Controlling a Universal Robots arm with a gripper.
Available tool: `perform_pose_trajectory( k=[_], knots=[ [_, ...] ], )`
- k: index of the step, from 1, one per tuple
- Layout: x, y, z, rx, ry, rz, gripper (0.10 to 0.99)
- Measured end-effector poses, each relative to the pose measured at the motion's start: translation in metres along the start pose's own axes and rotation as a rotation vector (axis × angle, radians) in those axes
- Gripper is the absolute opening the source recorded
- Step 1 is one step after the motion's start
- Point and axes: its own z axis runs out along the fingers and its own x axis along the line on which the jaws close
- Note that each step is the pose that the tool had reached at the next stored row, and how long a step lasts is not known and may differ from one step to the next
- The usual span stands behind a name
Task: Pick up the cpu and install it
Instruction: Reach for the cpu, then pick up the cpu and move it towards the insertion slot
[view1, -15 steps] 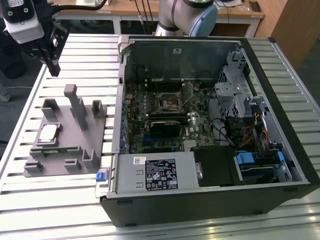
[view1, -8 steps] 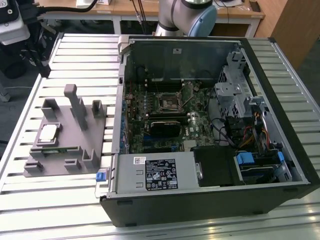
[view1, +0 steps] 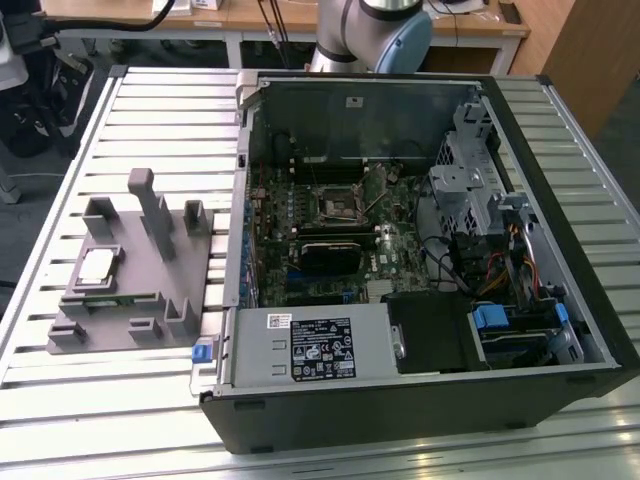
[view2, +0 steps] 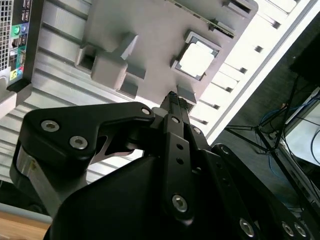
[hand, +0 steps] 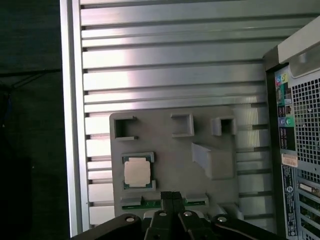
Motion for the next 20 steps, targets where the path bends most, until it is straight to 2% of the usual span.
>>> perform_pose_trajectory(
  k=[10, 15, 20],
  knots=[
    [0.0277, -0.003, 0.0038, 0.001, 0.0065, 0.0, 0.106],
    [0.0348, -0.0036, 0.0052, 0.001, 0.0082, 0.0, 0.106],
    [0.0372, -0.0038, 0.0056, 0.001, 0.0084, 0.0, 0.106]
  ],
)
